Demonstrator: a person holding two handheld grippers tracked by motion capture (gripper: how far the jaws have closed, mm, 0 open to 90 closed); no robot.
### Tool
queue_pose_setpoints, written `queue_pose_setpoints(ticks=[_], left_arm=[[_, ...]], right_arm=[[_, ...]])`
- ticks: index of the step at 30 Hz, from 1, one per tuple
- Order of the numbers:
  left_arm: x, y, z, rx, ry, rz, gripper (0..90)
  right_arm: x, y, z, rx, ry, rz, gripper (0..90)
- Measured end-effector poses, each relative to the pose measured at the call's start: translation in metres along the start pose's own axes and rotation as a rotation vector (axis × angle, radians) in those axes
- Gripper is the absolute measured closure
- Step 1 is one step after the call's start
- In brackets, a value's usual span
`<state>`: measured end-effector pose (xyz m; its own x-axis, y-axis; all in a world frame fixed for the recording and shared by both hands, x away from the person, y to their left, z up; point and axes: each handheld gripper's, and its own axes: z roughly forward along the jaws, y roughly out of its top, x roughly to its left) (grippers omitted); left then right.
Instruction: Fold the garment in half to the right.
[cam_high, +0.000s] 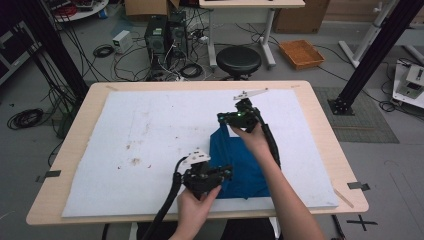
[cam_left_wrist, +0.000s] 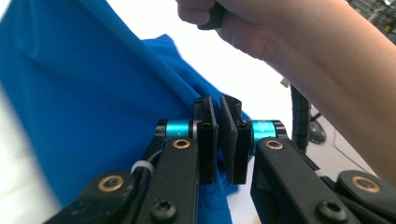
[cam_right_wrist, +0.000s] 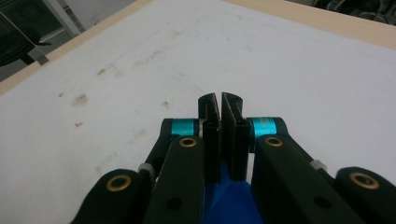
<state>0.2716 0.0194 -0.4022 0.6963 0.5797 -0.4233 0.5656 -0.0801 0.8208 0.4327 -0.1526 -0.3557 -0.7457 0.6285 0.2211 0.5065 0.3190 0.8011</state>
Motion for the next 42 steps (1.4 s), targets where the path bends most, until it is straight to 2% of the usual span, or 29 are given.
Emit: queue_pose_setpoints(ticks=[6, 12, 19, 24, 30, 33, 34, 38, 40, 42], left_arm=[[-0.013, 0.005, 0.039, 0.025, -0.037, -0.002, 85.0], [-0.021, 0.004, 0.069, 0.056, -0.050, -0.002, 85.0], [-0.026, 0.000, 0.094, 0.080, -0.059, -0.016, 84.9], [-0.029, -0.001, 0.105, 0.084, -0.077, 0.001, 82.7], [-0.033, -0.005, 0.113, 0.100, -0.129, 0.006, 70.7], [-0.034, -0.006, 0.112, 0.097, -0.140, 0.025, 66.6], [-0.034, -0.005, 0.110, 0.095, -0.138, 0.038, 64.5], [-0.037, -0.002, 0.096, 0.076, -0.135, 0.079, 62.4], [-0.036, 0.001, 0.085, 0.065, -0.128, 0.102, 61.0], [-0.034, 0.003, 0.074, 0.055, -0.123, 0.120, 60.3]], right_arm=[[-0.030, -0.017, -0.026, 0.011, -0.039, 0.031, 87.1], [-0.053, -0.033, -0.040, 0.031, -0.076, 0.045, 87.1], [-0.073, -0.052, -0.048, 0.070, -0.134, 0.062, 87.1], [-0.083, -0.062, -0.050, 0.085, -0.170, 0.074, 87.1], [-0.087, -0.066, -0.052, 0.101, -0.212, 0.076, 85.9], [-0.085, -0.065, -0.052, 0.103, -0.263, 0.073, 80.8], [-0.085, -0.065, -0.053, 0.105, -0.283, 0.078, 74.5], [-0.083, -0.067, -0.059, 0.119, -0.347, 0.111, 69.0], [-0.077, -0.071, -0.064, 0.085, -0.344, 0.122, 69.5], [-0.071, -0.078, -0.067, 0.080, -0.337, 0.125, 69.5]])
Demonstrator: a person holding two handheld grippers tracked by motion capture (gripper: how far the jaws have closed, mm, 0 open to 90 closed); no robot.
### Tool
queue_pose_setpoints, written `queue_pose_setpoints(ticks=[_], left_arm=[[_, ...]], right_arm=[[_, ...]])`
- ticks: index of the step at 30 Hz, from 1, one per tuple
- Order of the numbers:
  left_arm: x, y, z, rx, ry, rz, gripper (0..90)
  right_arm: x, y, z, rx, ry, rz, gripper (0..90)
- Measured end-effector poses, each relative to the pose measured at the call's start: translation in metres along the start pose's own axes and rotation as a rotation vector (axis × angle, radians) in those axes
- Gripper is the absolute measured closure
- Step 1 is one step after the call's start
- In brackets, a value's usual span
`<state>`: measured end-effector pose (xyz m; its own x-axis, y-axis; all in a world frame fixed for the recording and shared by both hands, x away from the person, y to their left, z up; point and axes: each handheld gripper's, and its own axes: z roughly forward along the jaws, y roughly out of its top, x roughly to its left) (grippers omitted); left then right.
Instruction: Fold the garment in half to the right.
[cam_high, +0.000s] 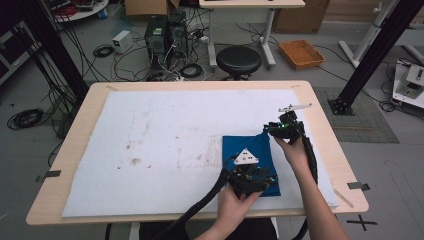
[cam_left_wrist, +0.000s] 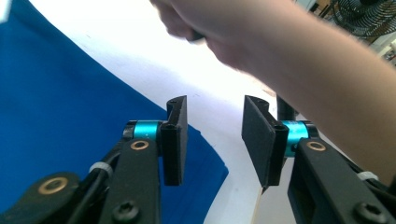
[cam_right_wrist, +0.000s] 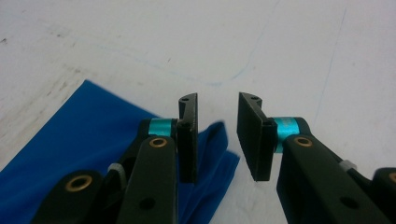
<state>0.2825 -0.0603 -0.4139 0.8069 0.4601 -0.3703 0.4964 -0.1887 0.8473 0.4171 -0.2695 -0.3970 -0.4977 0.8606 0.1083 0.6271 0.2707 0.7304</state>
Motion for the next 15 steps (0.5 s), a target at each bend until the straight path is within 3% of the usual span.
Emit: queue_pose_setpoints(ticks=[4, 8, 15], left_arm=[[0.008, 0.000, -0.025, -0.004, 0.023, 0.008, 59.3], [0.019, -0.002, -0.052, -0.013, 0.061, 0.009, 59.2], [0.037, -0.008, -0.093, -0.021, 0.128, 0.017, 58.8]], right_arm=[[0.003, -0.016, 0.004, -0.005, 0.019, 0.025, 69.7], [0.002, -0.024, 0.012, 0.016, 0.001, 0.018, 89.4], [-0.002, -0.033, 0.005, -0.008, -0.024, 0.050, 89.6]])
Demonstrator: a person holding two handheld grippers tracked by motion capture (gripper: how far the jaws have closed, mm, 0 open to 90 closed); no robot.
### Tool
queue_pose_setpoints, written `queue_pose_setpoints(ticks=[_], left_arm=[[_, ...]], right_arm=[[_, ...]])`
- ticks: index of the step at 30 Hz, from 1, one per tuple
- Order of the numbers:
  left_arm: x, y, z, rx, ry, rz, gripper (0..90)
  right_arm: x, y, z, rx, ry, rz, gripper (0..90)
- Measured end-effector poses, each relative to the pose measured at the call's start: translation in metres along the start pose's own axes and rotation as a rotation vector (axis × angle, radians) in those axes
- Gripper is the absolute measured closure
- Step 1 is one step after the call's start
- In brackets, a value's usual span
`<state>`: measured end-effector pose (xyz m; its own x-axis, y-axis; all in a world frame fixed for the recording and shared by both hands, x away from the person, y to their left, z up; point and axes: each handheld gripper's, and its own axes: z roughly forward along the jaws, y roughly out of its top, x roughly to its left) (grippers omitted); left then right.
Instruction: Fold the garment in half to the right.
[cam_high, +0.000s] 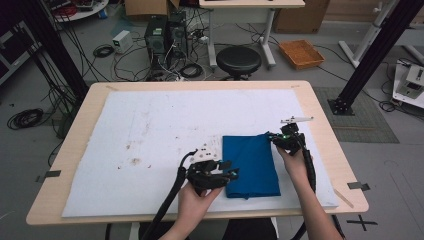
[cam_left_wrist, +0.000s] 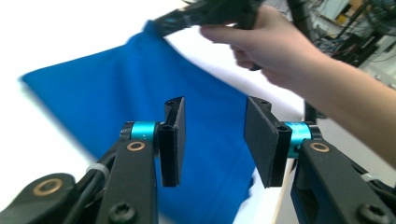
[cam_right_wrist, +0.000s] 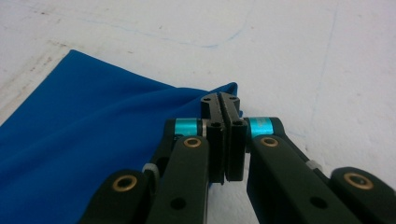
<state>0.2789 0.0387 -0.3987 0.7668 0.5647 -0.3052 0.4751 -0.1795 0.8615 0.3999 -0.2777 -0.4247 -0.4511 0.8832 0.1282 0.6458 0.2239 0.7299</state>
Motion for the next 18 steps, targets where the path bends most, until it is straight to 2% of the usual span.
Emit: queue_pose_setpoints(ticks=[2, 4, 7, 11, 15, 18], left_arm=[[0.005, -0.002, -0.009, -0.006, 0.015, -0.003, 58.9], [0.009, -0.005, -0.017, -0.006, 0.027, 0.002, 58.8], [0.016, -0.009, -0.029, -0.010, 0.049, -0.002, 58.7], [0.026, -0.015, -0.048, -0.015, 0.084, 0.005, 57.8], [0.037, -0.022, -0.070, -0.027, 0.120, -0.003, 57.2], [0.044, -0.028, -0.084, -0.038, 0.138, -0.017, 56.9]], right_arm=[[-0.002, -0.003, -0.001, -0.008, -0.013, 0.009, 89.1], [-0.004, -0.005, -0.002, -0.011, -0.032, 0.019, 84.3], [-0.007, -0.009, -0.009, -0.025, -0.042, 0.053, 72.2], [-0.001, -0.023, -0.033, -0.077, 0.005, 0.082, 68.8], [0.015, -0.054, -0.061, -0.092, 0.099, 0.105, 64.1], [0.026, -0.077, -0.078, -0.098, 0.153, 0.127, 62.4]])
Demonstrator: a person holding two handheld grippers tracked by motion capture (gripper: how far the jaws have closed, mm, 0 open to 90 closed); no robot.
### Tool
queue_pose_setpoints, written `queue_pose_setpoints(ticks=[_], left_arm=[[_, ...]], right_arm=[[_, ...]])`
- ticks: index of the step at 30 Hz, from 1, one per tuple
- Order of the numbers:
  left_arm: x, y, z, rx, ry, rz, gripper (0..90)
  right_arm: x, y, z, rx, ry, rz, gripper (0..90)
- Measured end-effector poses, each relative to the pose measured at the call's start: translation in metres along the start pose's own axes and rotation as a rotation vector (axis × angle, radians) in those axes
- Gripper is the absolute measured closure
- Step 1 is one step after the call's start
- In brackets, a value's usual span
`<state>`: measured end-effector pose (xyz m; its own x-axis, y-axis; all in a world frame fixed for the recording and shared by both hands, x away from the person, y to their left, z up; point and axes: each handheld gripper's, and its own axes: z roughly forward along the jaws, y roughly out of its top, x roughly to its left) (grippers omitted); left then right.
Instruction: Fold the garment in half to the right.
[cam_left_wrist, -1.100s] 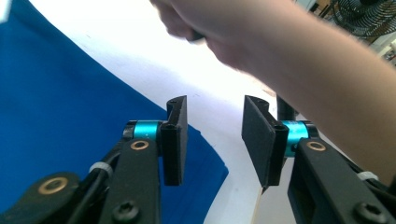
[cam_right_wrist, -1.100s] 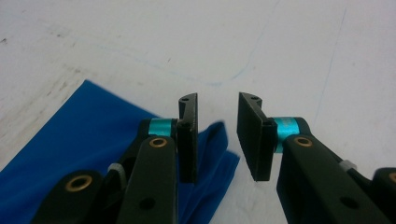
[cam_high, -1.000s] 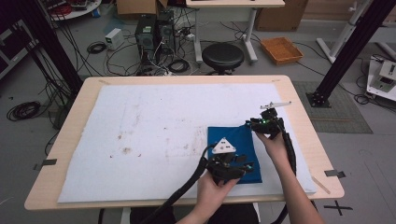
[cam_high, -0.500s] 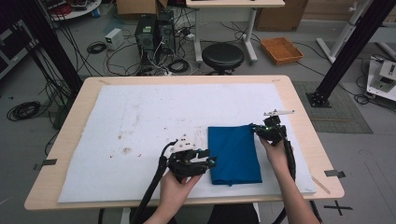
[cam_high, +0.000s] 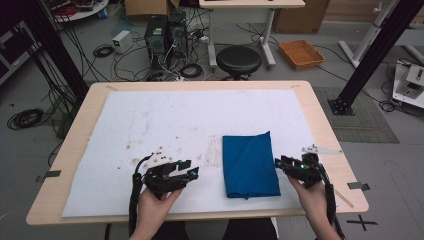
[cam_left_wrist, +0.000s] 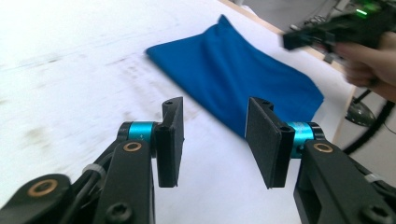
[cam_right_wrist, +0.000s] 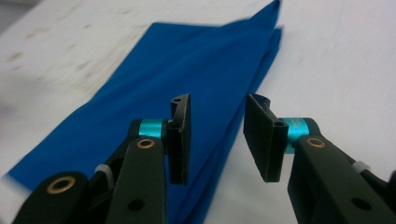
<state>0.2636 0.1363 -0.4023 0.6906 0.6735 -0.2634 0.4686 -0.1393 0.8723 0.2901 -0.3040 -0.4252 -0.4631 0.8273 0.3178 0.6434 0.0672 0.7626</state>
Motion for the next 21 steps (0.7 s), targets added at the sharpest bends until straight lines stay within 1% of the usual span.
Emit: queue_pose_setpoints(ticks=[2, 3, 6, 7, 8, 11, 12, 13, 16, 17, 19, 21], left_arm=[[0.005, -0.004, -0.007, -0.005, 0.010, -0.011, 56.6], [0.007, -0.006, -0.009, -0.009, 0.015, -0.019, 56.2], [0.012, -0.011, -0.014, -0.007, 0.026, -0.031, 55.9], [0.013, -0.012, -0.015, -0.007, 0.026, -0.032, 55.9], [0.014, -0.013, -0.016, -0.009, 0.029, -0.034, 55.9], [0.015, -0.013, -0.018, -0.010, 0.025, -0.033, 55.7], [0.015, -0.013, -0.018, -0.011, 0.025, -0.032, 55.7], [0.015, -0.013, -0.018, -0.009, 0.024, -0.031, 55.7], [0.014, -0.013, -0.017, -0.007, 0.025, -0.029, 55.7], [0.014, -0.014, -0.017, -0.006, 0.026, -0.028, 55.7], [0.015, -0.013, -0.017, -0.005, 0.026, -0.025, 55.7], [0.015, -0.013, -0.017, -0.005, 0.026, -0.026, 55.7]], right_arm=[[0.006, -0.012, -0.006, 0.012, 0.017, 0.004, 63.1], [0.010, -0.017, -0.008, 0.032, 0.025, 0.007, 63.5], [0.019, -0.030, -0.009, 0.073, 0.015, -0.003, 65.0], [0.021, -0.033, -0.009, 0.082, 0.004, -0.011, 66.3], [0.022, -0.035, -0.009, 0.091, -0.001, -0.017, 69.0], [0.023, -0.041, -0.012, 0.097, -0.013, -0.044, 84.3], [0.023, -0.042, -0.013, 0.095, -0.015, -0.053, 88.0], [0.022, -0.043, -0.014, 0.100, -0.024, -0.051, 88.4], [0.020, -0.044, -0.019, 0.091, -0.036, -0.048, 88.7], [0.020, -0.045, -0.021, 0.086, -0.038, -0.058, 88.7], [0.020, -0.046, -0.022, 0.092, -0.042, -0.050, 88.4], [0.019, -0.047, -0.022, 0.092, -0.042, -0.051, 83.2]])
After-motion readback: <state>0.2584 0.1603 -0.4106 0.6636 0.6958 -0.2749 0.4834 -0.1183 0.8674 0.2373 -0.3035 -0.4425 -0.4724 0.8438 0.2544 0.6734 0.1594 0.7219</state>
